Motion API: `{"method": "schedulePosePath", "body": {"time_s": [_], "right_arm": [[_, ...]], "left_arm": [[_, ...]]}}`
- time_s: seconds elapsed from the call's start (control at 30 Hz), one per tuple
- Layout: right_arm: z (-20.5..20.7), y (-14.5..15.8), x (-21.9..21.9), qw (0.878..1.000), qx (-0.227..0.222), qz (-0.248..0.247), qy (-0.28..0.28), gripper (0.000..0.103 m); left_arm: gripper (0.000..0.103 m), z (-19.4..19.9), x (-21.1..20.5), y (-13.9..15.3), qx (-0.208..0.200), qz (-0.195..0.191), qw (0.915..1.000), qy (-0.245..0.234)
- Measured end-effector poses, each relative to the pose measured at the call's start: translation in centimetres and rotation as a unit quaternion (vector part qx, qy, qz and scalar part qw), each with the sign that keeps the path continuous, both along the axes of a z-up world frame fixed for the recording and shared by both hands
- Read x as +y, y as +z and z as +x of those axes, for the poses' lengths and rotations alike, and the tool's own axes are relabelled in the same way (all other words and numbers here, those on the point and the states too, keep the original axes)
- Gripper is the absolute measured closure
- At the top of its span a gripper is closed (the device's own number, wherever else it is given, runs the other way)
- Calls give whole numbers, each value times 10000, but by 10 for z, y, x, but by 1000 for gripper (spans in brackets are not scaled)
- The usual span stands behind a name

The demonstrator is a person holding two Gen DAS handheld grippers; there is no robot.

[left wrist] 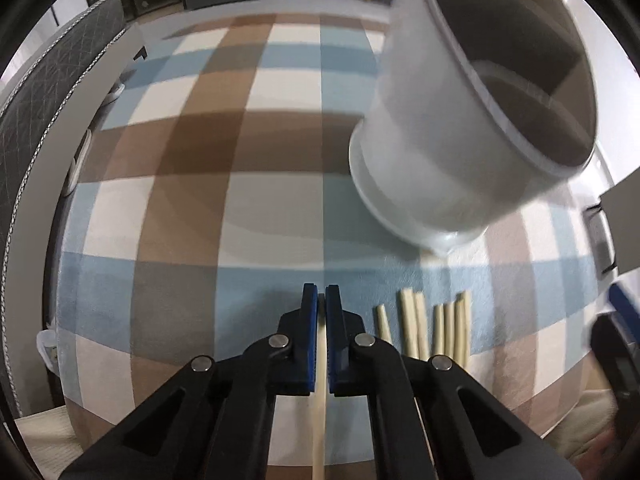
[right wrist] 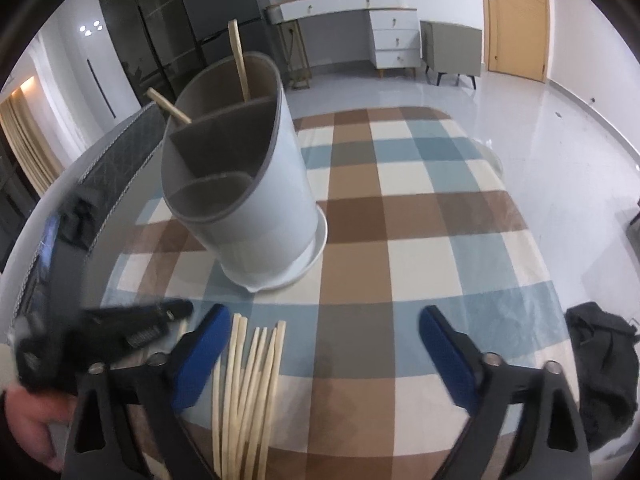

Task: Organize utensils
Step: 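Lower the left tool onto the bundle and close on a chopstick, then close the right tool on a chopstick while the left tool holds its chopstick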

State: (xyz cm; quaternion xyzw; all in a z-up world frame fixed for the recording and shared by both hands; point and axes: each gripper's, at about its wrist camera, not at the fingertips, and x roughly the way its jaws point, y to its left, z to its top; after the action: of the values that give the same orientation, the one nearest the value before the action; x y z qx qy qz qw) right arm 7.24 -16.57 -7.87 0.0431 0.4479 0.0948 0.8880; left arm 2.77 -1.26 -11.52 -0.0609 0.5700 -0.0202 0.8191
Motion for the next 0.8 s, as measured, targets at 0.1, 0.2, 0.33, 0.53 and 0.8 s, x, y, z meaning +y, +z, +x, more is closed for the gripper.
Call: {"method": "schedulePosePath", "body": {"time_s": [0.1,0.2,0.33,0.53,0.8], "right_arm": [[2,-9,5,9997,232,20,108,32],[4,-19,10,9986,487,51,204,46],[11,-29,17,9968,750,-2,286,58],[25,-44,25,9924,1196,84,277,72],[33,-54,47,9881,1421,-453,389,82]], "left_arm": [[103,-6,7,14,-205,-212,9996,41],[103,-9,10,26,-334,-401,9986,42],[103,-2,14,45,-463,-734,9960,192],[103,43,37,61,-646,-1101,9911,367],[103,49,49,70,-775,-1395,9860,480]]}}
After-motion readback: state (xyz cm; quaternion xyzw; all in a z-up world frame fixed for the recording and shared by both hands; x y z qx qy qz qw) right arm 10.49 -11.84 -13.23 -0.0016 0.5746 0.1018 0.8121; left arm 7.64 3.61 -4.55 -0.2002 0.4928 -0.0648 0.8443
